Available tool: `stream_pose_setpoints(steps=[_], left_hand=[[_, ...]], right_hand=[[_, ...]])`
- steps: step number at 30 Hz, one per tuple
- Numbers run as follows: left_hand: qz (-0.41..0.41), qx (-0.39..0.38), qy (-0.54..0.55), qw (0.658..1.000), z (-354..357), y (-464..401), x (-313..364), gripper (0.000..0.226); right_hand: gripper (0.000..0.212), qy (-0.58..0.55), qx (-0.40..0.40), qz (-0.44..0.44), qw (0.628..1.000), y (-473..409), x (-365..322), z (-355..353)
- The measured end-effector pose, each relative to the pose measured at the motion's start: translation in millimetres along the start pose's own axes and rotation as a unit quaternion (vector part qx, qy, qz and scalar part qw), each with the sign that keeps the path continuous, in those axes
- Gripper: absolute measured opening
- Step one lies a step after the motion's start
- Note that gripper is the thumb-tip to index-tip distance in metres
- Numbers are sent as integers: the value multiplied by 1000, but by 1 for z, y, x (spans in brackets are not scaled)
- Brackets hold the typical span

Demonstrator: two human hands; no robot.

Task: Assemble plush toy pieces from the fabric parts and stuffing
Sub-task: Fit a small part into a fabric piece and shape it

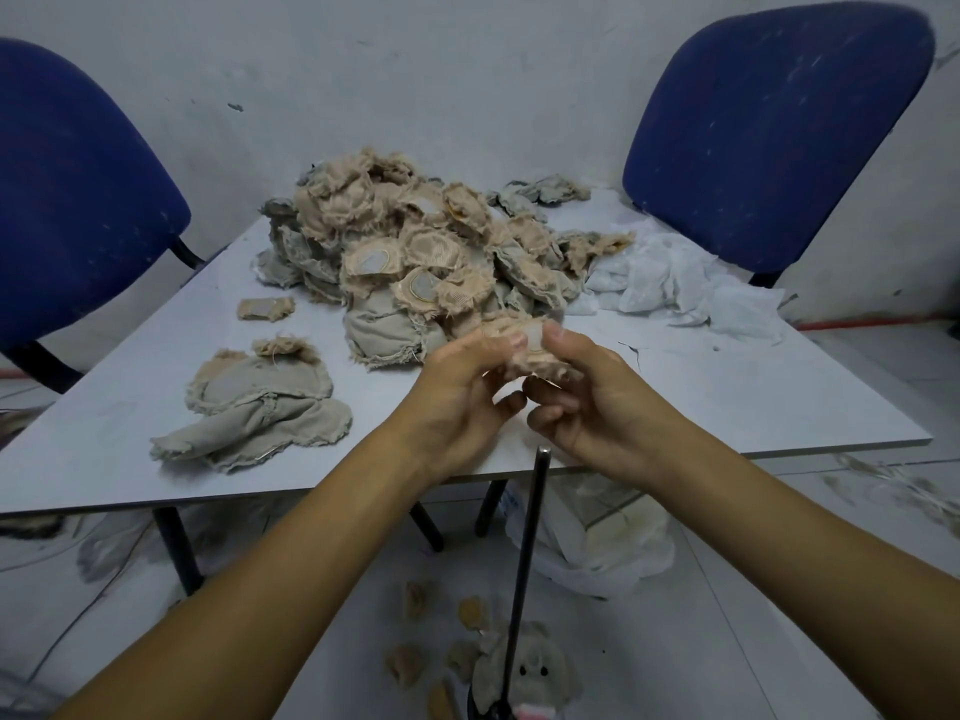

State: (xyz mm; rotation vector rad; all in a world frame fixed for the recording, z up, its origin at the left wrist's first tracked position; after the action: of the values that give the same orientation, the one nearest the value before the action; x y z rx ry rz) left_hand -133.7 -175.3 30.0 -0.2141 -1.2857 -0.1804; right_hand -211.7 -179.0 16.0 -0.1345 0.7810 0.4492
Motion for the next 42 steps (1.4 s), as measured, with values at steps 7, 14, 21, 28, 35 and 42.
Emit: stream_pose_setpoints(steps=[7,14,21,28,35,42], left_hand=[[101,82,-173,976,-23,4,25,23],[26,132,-207,969,-27,9,-1,24],[230,163,-491,824,-4,25,38,24],[195,96,-398,891,-1,14,28,27],[33,69,-236,969,-25,-2,6,18],[21,48,-283,958,-32,0,15,13]], right_hand=[[37,128,-137,8,982,11,-9,20],[12,281,-13,-94,955,6,-19,1],[21,420,164,-217,866,14,-47,-21],[31,454,127,-293,832,18,-52,-7],[21,456,-39,-242,855,9,-37,17],[35,497,5,-196,845,-13,-57,3]])
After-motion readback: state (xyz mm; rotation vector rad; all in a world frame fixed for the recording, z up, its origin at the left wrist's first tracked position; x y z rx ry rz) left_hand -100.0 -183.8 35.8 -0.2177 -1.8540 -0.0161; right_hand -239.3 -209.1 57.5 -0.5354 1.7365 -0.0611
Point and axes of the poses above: each hand's wrist, its own y-axis away from the middle knuckle, its own z-axis out of the palm, x = y × z, the point moved 10 cm from there along -y, towards the middle knuckle, and after that the axes turned 10 degrees about -y, right-handed, at the moved point
